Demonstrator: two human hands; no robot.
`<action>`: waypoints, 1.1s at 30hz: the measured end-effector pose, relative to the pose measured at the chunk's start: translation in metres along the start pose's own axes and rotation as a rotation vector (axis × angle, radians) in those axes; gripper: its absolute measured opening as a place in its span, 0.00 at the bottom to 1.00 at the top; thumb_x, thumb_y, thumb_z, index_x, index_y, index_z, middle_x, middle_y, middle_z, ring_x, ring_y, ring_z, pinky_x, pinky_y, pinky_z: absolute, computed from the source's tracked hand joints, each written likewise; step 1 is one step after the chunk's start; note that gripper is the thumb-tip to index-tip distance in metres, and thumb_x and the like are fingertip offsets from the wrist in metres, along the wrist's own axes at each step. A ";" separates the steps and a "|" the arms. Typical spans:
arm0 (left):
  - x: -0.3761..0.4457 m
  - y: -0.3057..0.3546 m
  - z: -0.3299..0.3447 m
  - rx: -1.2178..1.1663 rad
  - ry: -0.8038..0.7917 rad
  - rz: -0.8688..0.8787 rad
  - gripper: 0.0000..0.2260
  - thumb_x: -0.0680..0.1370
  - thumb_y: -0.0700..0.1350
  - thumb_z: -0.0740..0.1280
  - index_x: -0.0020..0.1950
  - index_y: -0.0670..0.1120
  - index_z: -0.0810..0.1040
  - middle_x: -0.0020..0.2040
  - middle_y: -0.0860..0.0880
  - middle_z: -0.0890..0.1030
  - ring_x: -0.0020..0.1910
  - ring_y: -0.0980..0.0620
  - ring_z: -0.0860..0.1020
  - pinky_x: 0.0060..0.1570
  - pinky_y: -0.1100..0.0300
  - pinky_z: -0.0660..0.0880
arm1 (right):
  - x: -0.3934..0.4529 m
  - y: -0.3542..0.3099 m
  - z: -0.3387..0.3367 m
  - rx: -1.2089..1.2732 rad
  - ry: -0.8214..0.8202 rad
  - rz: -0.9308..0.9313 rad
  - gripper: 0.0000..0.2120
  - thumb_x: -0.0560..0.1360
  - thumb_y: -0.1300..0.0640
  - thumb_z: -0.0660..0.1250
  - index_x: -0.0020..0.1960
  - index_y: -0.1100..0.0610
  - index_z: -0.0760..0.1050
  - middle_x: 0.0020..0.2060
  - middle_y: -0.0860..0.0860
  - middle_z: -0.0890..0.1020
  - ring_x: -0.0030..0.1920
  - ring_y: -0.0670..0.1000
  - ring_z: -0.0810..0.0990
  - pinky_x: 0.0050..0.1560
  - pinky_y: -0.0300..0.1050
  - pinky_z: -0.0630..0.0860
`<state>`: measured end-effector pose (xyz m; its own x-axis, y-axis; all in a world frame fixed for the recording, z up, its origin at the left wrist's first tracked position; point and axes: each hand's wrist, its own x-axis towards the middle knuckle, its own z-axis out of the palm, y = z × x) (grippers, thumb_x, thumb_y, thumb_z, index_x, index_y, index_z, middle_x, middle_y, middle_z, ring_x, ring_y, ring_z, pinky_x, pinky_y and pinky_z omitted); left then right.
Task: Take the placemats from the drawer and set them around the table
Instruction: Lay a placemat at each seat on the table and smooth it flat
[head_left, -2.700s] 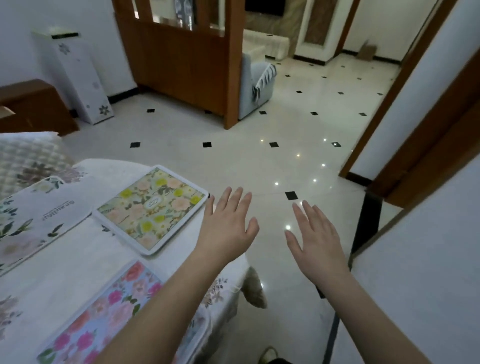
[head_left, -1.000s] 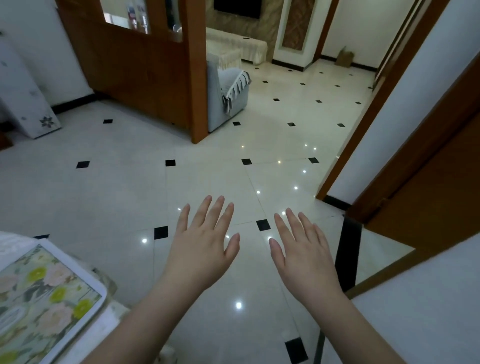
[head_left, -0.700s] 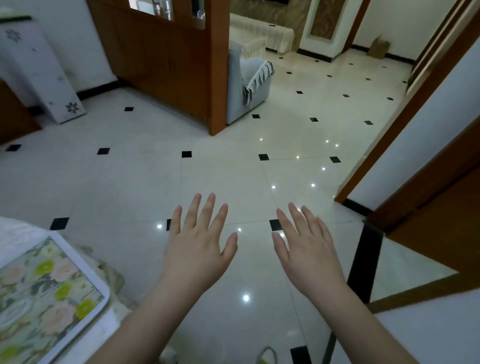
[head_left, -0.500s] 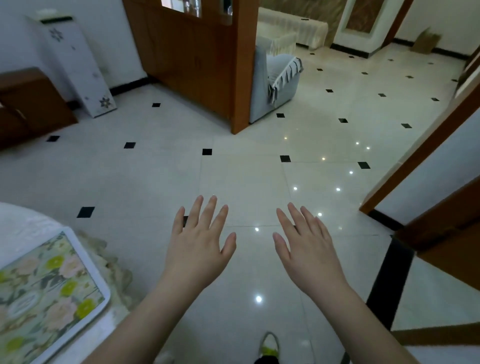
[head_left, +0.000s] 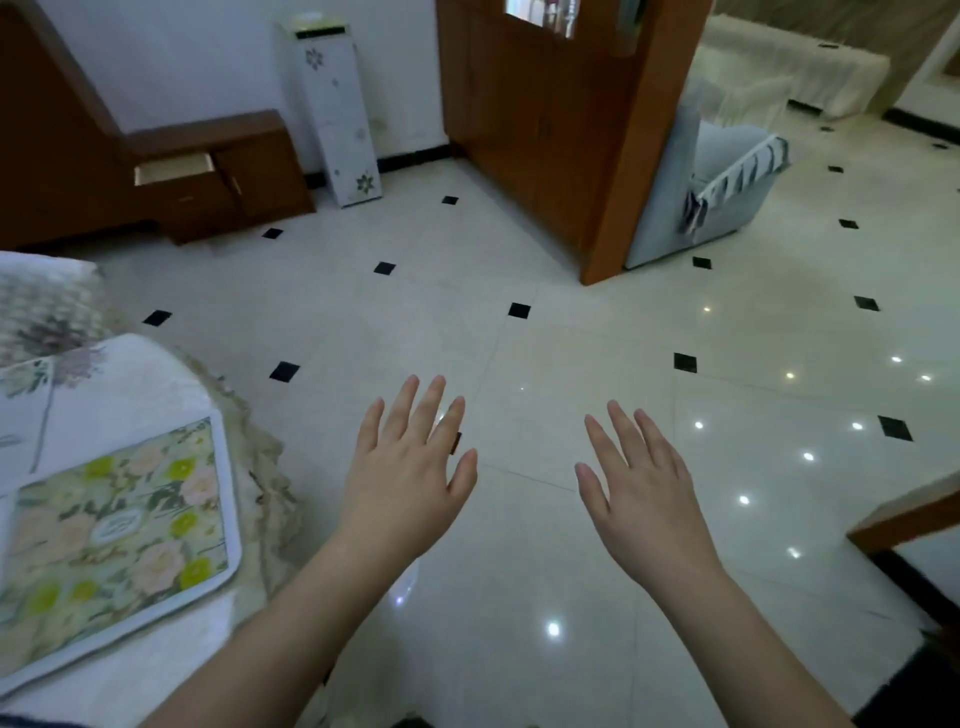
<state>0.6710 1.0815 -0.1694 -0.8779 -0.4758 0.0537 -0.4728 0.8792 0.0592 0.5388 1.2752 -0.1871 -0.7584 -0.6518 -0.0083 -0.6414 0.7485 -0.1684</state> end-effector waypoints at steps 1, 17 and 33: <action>0.001 -0.008 0.001 0.005 -0.002 -0.030 0.29 0.81 0.60 0.44 0.81 0.53 0.57 0.82 0.51 0.50 0.81 0.49 0.45 0.77 0.48 0.42 | 0.010 -0.007 0.001 0.008 -0.001 -0.033 0.28 0.83 0.42 0.45 0.81 0.47 0.50 0.80 0.47 0.47 0.80 0.50 0.42 0.77 0.48 0.46; 0.019 -0.197 0.020 -0.064 0.003 -0.420 0.27 0.83 0.60 0.44 0.81 0.53 0.52 0.82 0.52 0.52 0.81 0.50 0.48 0.77 0.49 0.44 | 0.149 -0.190 0.035 -0.040 -0.050 -0.441 0.27 0.83 0.42 0.45 0.80 0.47 0.47 0.80 0.47 0.41 0.79 0.50 0.39 0.76 0.46 0.43; 0.019 -0.307 0.030 -0.102 -0.010 -0.707 0.28 0.82 0.60 0.43 0.81 0.53 0.54 0.82 0.53 0.52 0.81 0.52 0.46 0.77 0.51 0.43 | 0.239 -0.306 0.083 0.007 -0.093 -0.744 0.27 0.81 0.43 0.49 0.76 0.52 0.66 0.78 0.53 0.61 0.78 0.56 0.59 0.72 0.55 0.62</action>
<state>0.7970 0.8028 -0.2167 -0.3643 -0.9304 -0.0413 -0.9202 0.3528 0.1694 0.5629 0.8801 -0.2194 -0.1115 -0.9934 0.0272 -0.9801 0.1054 -0.1684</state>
